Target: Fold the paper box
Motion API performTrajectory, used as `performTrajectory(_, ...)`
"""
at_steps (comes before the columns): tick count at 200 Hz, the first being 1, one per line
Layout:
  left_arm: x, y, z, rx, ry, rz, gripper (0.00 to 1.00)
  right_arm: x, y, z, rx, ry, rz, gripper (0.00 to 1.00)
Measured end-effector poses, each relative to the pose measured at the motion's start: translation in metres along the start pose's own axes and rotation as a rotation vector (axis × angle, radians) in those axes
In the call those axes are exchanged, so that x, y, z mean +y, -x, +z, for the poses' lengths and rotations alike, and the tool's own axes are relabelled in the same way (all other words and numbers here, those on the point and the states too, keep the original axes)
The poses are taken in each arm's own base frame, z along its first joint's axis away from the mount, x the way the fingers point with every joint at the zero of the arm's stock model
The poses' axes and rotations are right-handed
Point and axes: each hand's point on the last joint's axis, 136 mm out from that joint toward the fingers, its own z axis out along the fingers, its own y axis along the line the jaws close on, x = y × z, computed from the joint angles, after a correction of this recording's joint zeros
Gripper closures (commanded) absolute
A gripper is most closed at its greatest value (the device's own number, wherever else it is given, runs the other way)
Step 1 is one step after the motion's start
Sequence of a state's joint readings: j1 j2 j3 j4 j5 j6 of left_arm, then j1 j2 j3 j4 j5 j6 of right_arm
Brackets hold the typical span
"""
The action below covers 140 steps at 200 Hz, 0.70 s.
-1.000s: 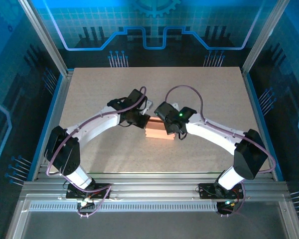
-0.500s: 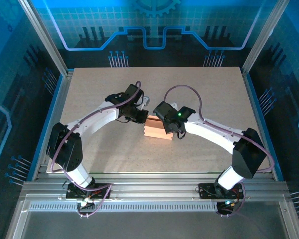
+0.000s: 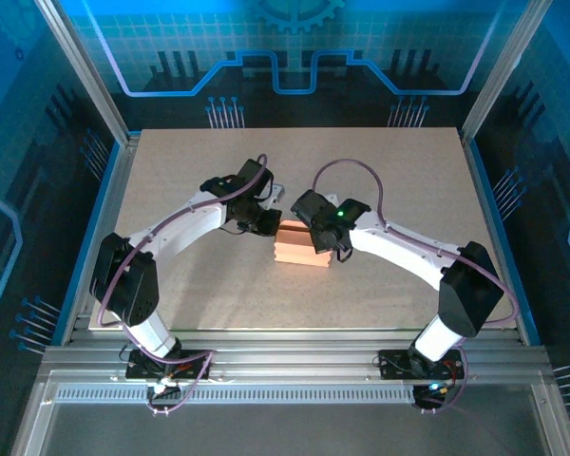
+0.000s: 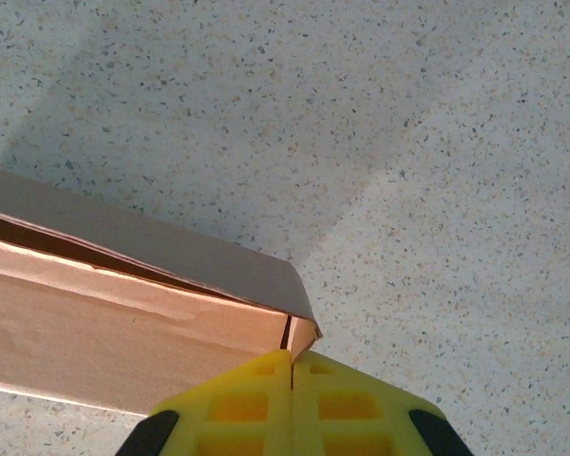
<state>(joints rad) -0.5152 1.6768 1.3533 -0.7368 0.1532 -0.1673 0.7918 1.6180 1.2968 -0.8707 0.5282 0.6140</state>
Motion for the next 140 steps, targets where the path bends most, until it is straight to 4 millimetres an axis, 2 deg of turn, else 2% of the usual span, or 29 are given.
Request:
performTrajectory(45, 0.0035, 0.0048, -0.0007, 0.007, -0.027, -0.07, 1.0, 0.0031, 0.0008, 0.0012, 0.006, 0.01, 0.001, 1.0)
performTrajectory(140, 0.0014, 0.0056, -0.002, 0.044, -0.041, -0.085, 1.0, 0.0003, 0.0033, 0.0035, 0.045, 0.031, 0.026, 1.0)
